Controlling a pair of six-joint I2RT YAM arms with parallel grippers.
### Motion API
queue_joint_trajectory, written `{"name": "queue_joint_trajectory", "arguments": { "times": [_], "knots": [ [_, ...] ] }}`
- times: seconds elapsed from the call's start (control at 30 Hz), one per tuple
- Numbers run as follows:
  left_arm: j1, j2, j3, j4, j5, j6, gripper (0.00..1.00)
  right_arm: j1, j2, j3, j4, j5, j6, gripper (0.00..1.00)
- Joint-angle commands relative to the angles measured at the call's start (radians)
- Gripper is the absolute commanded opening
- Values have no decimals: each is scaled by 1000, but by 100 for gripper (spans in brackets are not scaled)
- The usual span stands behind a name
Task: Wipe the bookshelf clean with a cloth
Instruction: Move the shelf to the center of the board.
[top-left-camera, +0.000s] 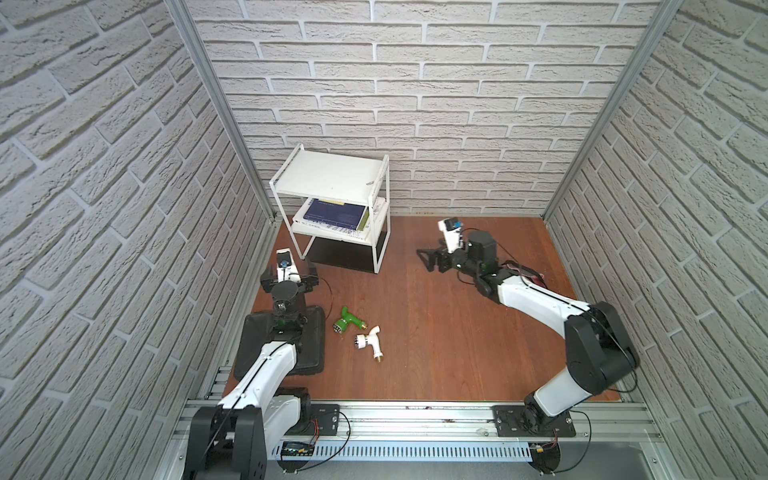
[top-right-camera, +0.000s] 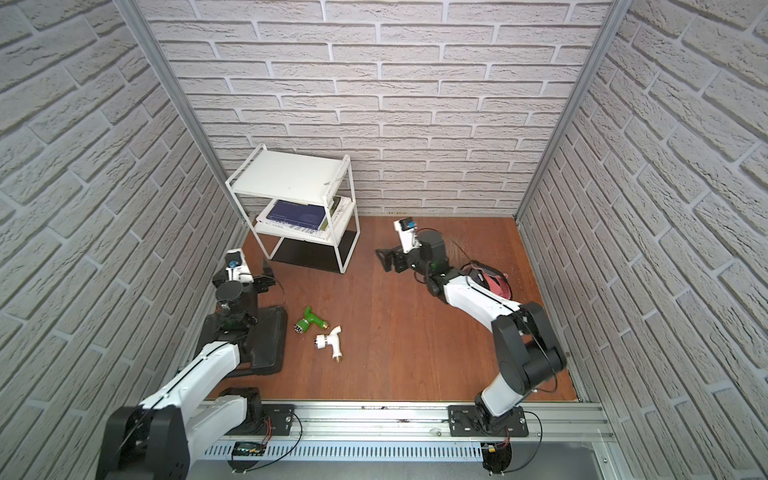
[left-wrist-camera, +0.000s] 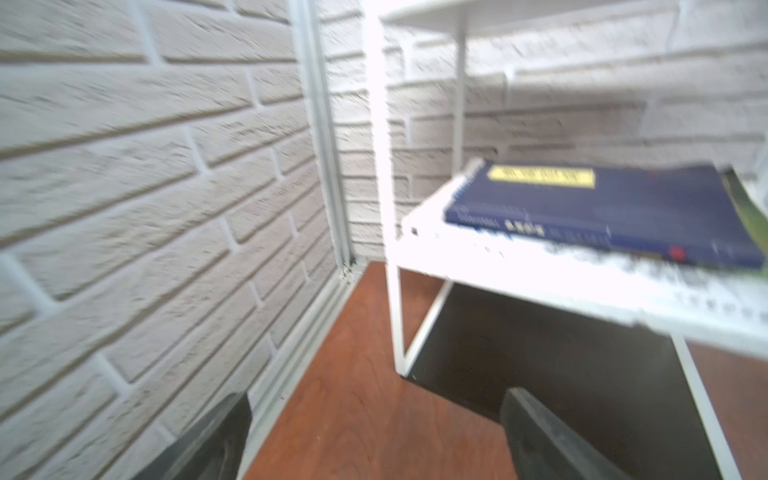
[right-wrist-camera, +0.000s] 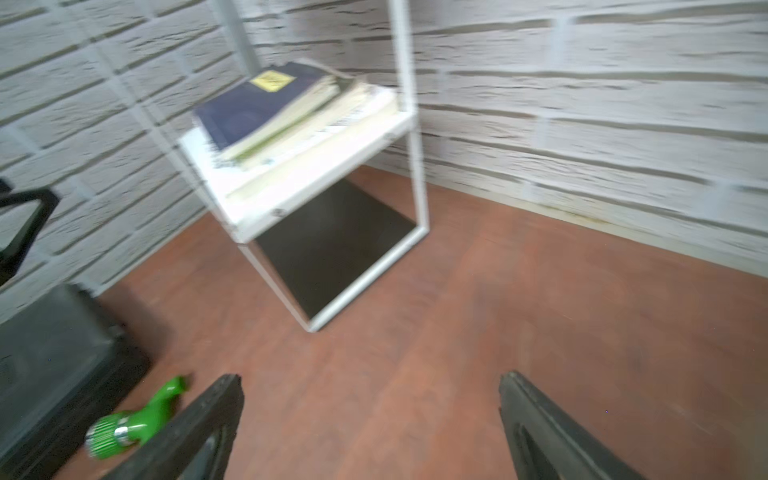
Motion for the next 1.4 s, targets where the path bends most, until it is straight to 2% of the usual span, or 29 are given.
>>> {"name": "queue_joint_trajectory", "arguments": {
  "times": [0.0, 0.1, 0.2, 0.27, 0.4, 0.5, 0.53, 0.67, 0.93, 1.17, 1.27, 1.37],
  "knots": [
    [121, -25, 12, -102, 98, -159, 98, 108, 125, 90, 215, -60, -14, 99],
    [219, 21, 43, -93, 168, -217, 98, 181, 249, 188, 371, 25, -57, 99],
    [284, 66, 79, -75, 245, -257, 98, 226, 360, 253, 470, 244, -61, 99],
    [296, 93, 107, -63, 264, -246, 98, 246, 416, 315, 493, 344, -88, 99],
    [299, 144, 158, -68, 288, -225, 98, 268, 456, 383, 491, 467, -118, 99],
    [300, 176, 192, -64, 321, -216, 98, 276, 461, 395, 505, 531, -151, 92],
    [300, 187, 206, -66, 333, -213, 98, 277, 459, 399, 506, 545, -155, 86],
    [292, 235, 253, -81, 367, -198, 98, 276, 443, 408, 500, 546, -186, 59],
    [205, 236, 292, -117, 310, -78, 98, 234, 315, 304, 437, 592, -199, 4],
    [109, 212, 276, -122, 327, 23, 98, 141, 94, 29, 415, 588, -244, 3],
    [75, 214, 274, -119, 425, 46, 98, 88, -7, -99, 414, 554, -253, 3],
    [3, 227, 293, -124, 530, 80, 98, 24, -100, -202, 399, 486, -241, 3]
  ]
}}
